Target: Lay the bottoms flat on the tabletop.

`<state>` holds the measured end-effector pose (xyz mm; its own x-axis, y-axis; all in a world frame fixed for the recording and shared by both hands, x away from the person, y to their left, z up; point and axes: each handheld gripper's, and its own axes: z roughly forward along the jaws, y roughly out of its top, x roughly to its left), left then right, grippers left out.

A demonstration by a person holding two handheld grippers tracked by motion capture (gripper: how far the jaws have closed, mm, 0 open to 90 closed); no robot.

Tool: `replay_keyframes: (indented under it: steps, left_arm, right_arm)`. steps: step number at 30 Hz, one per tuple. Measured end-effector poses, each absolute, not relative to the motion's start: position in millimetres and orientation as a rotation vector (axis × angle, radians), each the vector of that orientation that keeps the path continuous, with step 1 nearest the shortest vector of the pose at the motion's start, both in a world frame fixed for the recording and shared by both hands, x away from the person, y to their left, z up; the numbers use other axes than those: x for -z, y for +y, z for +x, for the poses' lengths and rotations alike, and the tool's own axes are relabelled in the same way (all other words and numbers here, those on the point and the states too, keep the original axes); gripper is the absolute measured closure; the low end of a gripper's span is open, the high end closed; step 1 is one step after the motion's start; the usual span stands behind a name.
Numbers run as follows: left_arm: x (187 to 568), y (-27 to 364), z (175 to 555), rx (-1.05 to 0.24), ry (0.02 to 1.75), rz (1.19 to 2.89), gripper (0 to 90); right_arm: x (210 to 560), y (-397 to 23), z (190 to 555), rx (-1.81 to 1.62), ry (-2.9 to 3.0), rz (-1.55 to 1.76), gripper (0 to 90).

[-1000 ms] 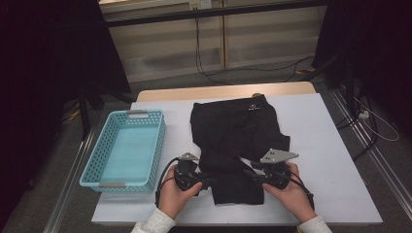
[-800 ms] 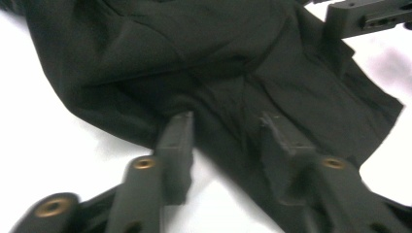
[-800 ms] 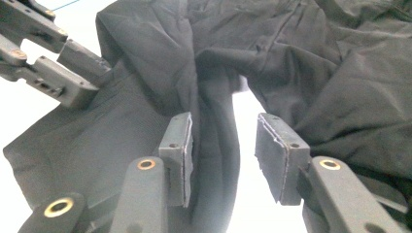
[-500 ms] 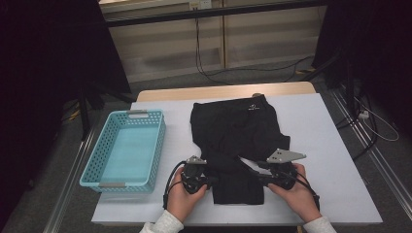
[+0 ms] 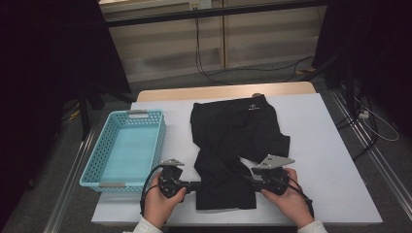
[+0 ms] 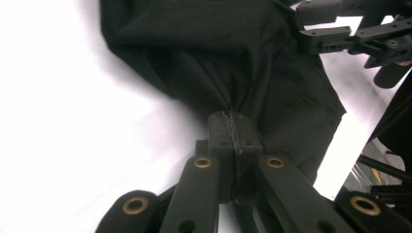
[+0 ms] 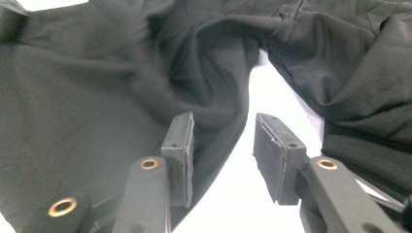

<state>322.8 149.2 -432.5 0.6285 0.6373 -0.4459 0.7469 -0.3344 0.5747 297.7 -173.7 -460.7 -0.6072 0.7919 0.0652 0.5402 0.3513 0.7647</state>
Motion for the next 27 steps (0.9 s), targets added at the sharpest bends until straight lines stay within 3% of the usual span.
replay_keyframes:
  steps: [4,7,9,27]
  left_arm:
    - [426.1,161.3,320.7,0.177,1.094,2.05,89.8]
    - [425.8,167.6,320.5,0.184,1.102,2.053,89.8]
    - [426.3,170.1,320.2,0.182,1.111,2.045,89.8]
    - [420.2,196.4,305.2,0.214,1.153,2.031,89.9]
  right_arm:
    - [463.0,-166.6,302.2,-1.152,2.311,1.204,66.3]
    - [465.4,-157.7,303.1,-1.126,2.329,1.186,84.3]
    - [464.5,-155.1,302.7,-1.147,2.354,1.175,89.7]
    - [463.7,-154.0,293.5,-1.156,2.413,1.185,86.8]
